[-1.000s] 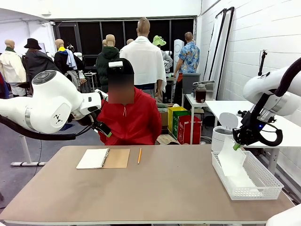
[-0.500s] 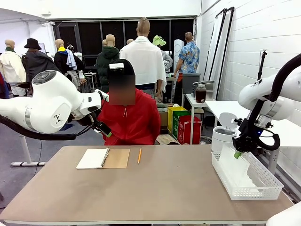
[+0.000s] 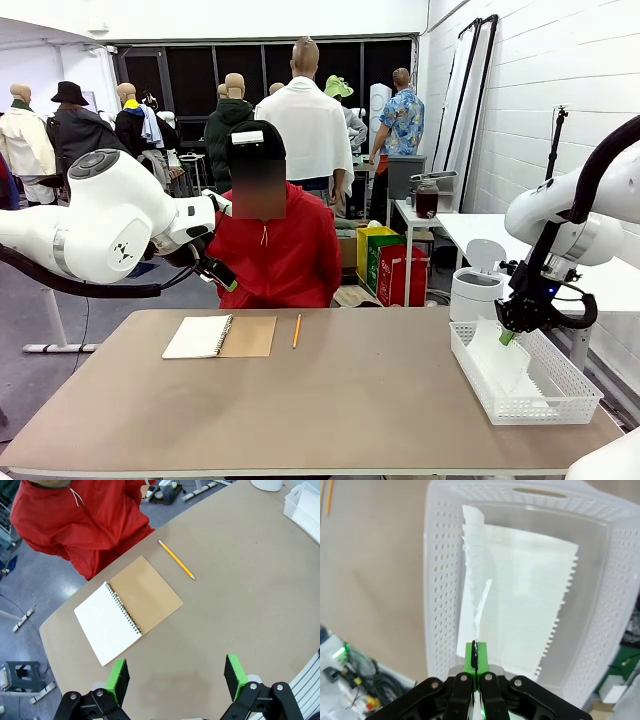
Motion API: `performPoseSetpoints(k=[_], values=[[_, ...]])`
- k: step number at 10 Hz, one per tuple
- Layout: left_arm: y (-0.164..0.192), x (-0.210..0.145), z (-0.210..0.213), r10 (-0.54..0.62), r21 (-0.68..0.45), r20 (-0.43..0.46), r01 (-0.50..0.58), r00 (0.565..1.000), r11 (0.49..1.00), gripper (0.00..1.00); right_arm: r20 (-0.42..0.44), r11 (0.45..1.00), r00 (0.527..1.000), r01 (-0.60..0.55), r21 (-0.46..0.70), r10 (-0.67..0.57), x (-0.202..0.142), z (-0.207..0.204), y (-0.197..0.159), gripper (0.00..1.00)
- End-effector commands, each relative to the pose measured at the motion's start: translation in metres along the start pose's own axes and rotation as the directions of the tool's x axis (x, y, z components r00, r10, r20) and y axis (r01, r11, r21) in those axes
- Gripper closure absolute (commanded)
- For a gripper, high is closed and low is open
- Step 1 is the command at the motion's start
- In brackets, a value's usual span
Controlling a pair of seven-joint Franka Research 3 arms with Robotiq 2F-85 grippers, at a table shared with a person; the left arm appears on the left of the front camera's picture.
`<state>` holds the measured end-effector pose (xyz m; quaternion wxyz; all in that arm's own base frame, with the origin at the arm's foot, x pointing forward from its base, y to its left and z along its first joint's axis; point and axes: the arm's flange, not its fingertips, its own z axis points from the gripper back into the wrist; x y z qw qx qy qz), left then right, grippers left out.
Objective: Sort the paper based on its condition.
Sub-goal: If a person hands you a paper, place it in the Organizing basket , and if it's crumpled, put it in the Trash can.
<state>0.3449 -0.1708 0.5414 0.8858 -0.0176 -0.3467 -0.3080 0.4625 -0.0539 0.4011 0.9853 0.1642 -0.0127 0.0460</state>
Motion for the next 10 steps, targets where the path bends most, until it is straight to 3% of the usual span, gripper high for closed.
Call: performPoseSetpoints(k=[1, 5, 8, 10], values=[[0.001, -0.002, -0.001, 0.002, -0.004, -0.001, -0.002, 1.000, 1.000, 0.00, 0.040, 0.995, 0.998, 0.058, -0.084, -0.055, -0.010, -0.010, -0.001, 1.00], [0.001, -0.002, -0.001, 0.002, -0.004, -0.001, -0.002, 1.000, 1.000, 0.00, 0.040, 0.973, 0.989, 0.150, -0.177, -0.146, -0.012, -0.031, -0.003, 1.00], [0.001, -0.002, -0.001, 0.002, -0.004, -0.001, -0.002, 1.000, 1.000, 0.00, 0.031, 0.931, 0.979, 0.202, -0.304, -0.202, -0.012, -0.038, 0.003, 0.41], [0.001, -0.002, -0.001, 0.002, -0.004, -0.001, -0.002, 1.000, 1.000, 0.00, 0.013, 0.925, 0.978, 0.200, -0.322, -0.207, -0.009, -0.041, 0.007, 0.01]])
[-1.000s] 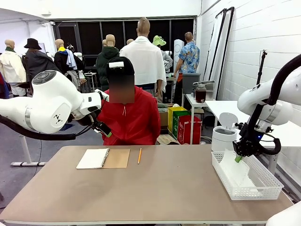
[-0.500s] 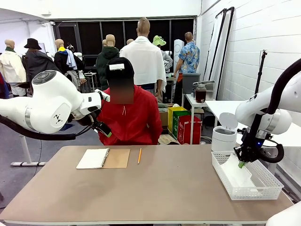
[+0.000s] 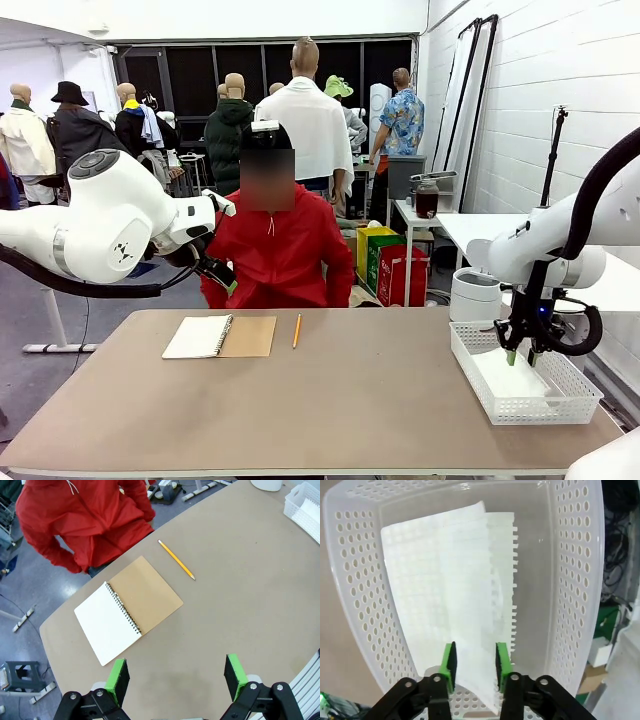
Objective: Sort the paper based on its condition.
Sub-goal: If a person hands you a paper, place it in the Organizing basket , and if it's crumpled, put it in the Trash can.
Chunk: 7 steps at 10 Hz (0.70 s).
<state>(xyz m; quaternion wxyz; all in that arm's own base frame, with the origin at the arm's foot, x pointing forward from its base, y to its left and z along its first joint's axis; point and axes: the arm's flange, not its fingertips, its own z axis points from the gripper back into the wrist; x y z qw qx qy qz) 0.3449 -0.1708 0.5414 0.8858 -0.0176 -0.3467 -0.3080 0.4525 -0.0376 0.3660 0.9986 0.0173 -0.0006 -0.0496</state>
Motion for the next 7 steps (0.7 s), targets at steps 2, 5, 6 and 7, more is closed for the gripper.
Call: performPoseSetpoints(k=[2, 5, 6, 7], values=[[0.001, -0.002, -0.001, 0.002, -0.004, -0.001, -0.002, 1.000, 1.000, 0.00, -0.018, 0.997, 0.999, 0.035, -0.075, -0.037, 0.002, -0.003, 0.009, 0.00], [0.001, -0.002, -0.001, 0.002, -0.004, -0.001, -0.002, 1.000, 1.000, 0.00, 0.027, 0.984, 0.997, 0.070, -0.165, -0.066, -0.001, 0.004, 0.018, 0.00], [0.001, -0.002, -0.001, 0.002, -0.004, -0.001, -0.002, 1.000, 1.000, 0.00, 0.049, 0.984, 0.997, 0.073, -0.160, -0.066, -0.002, 0.006, 0.020, 0.00], [0.001, -0.002, -0.001, 0.002, -0.004, -0.001, -0.002, 1.000, 1.000, 0.00, 0.085, 0.986, 0.994, 0.087, -0.145, -0.075, -0.001, 0.008, 0.025, 0.00]])
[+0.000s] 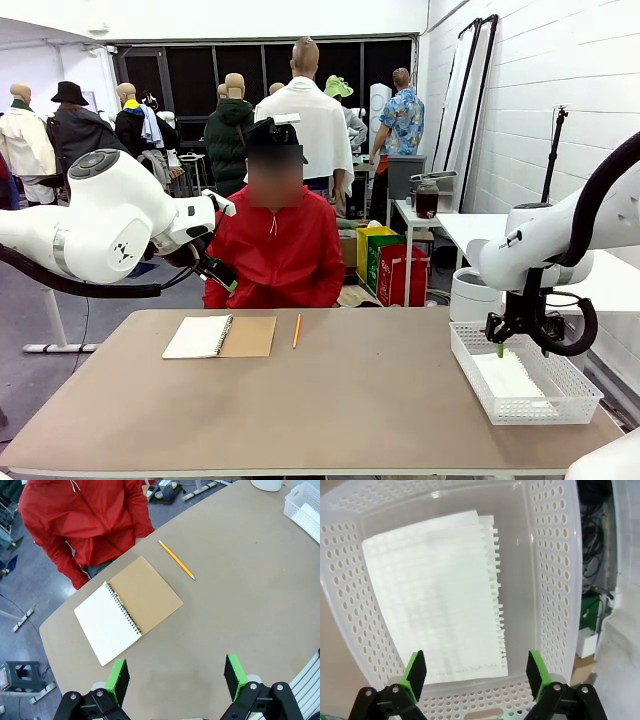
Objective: Sort the paper based on its condition.
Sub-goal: If a person hands you a paper, place it in the Organizing basket , and if it's crumpled, put it in the Trash can.
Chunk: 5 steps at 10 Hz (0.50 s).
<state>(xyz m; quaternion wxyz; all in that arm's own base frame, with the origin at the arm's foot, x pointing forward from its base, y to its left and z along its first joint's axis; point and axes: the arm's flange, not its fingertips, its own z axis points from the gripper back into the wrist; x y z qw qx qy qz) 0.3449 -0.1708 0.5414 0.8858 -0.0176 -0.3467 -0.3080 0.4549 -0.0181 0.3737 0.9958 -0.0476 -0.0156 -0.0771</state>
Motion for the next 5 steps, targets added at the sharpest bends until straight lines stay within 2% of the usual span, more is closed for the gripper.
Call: performPoseSetpoints(k=[1, 5], values=[[0.0009, -0.0017, -0.0006, 0.003, -0.004, -0.001, -0.003, 1.000, 1.000, 0.00, -0.017, 1.000, 1.000, -0.008, 0.001, 0.008, -0.0005, -0.0040, -0.0032, 0.00], [0.0009, -0.0017, -0.0006, 0.003, -0.004, -0.001, -0.003, 1.000, 1.000, 0.00, -0.017, 1.000, 1.000, -0.008, 0.001, 0.008, -0.0005, -0.0040, -0.0032, 0.00]])
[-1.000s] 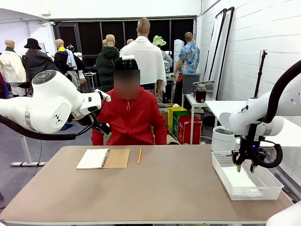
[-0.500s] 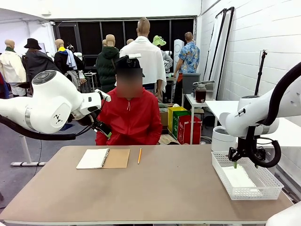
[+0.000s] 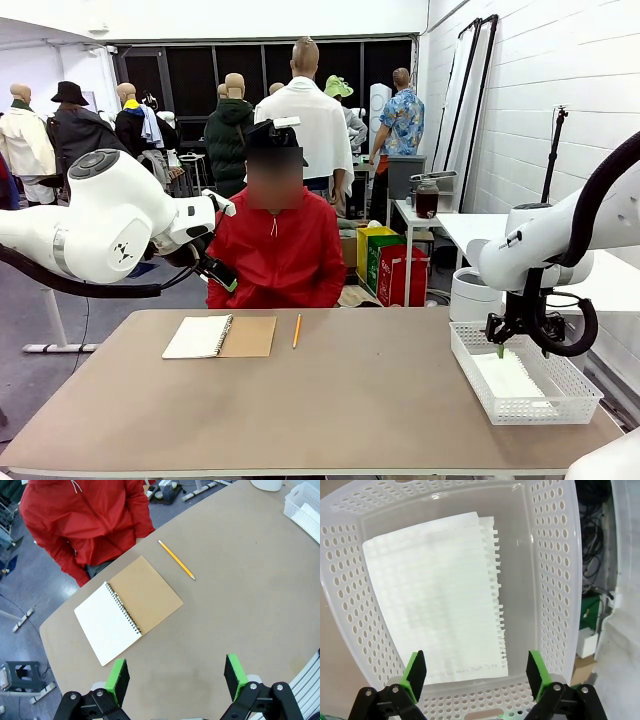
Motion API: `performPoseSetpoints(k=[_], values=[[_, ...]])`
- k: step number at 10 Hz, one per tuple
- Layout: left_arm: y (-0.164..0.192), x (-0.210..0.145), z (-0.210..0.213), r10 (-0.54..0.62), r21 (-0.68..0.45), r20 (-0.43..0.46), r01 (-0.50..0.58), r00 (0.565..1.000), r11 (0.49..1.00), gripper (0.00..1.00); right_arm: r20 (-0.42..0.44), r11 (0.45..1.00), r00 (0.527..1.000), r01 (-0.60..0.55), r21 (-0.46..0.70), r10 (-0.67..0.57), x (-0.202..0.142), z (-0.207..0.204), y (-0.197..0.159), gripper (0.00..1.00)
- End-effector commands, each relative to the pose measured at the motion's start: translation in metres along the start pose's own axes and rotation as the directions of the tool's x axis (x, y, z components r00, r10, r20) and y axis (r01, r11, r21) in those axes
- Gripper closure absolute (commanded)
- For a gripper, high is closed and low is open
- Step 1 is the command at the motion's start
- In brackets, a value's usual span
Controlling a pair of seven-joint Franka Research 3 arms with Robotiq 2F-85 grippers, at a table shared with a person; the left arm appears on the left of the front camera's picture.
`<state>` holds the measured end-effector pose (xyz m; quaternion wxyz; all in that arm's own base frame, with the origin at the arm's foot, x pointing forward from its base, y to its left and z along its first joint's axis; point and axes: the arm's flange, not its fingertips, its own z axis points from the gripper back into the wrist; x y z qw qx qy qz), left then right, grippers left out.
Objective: Sort the paper based on its condition.
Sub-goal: If a person hands you a paper, place it in the Organizing basket , and if it's crumpled, put it in the Trash can.
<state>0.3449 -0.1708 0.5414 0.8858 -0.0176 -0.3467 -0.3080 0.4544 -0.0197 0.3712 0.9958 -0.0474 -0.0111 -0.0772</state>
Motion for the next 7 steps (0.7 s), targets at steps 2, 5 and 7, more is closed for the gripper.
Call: performPoseSetpoints(k=[2, 5, 7], values=[[0.0009, -0.0017, -0.0006, 0.002, -0.004, -0.001, -0.002, 1.000, 1.000, 0.00, -0.008, 1.000, 1.000, -0.008, 0.001, 0.008, -0.0002, -0.0014, -0.0017, 0.00], [0.0009, -0.0017, -0.0006, 0.002, -0.004, -0.001, -0.002, 1.000, 1.000, 0.00, -0.008, 1.000, 1.000, -0.008, 0.001, 0.008, -0.0002, -0.0014, -0.0017, 0.00], [0.0009, -0.0017, -0.0006, 0.002, -0.004, -0.001, -0.002, 1.000, 1.000, 0.00, -0.008, 1.000, 1.000, -0.008, 0.001, 0.008, -0.0002, -0.0014, -0.0017, 0.00]])
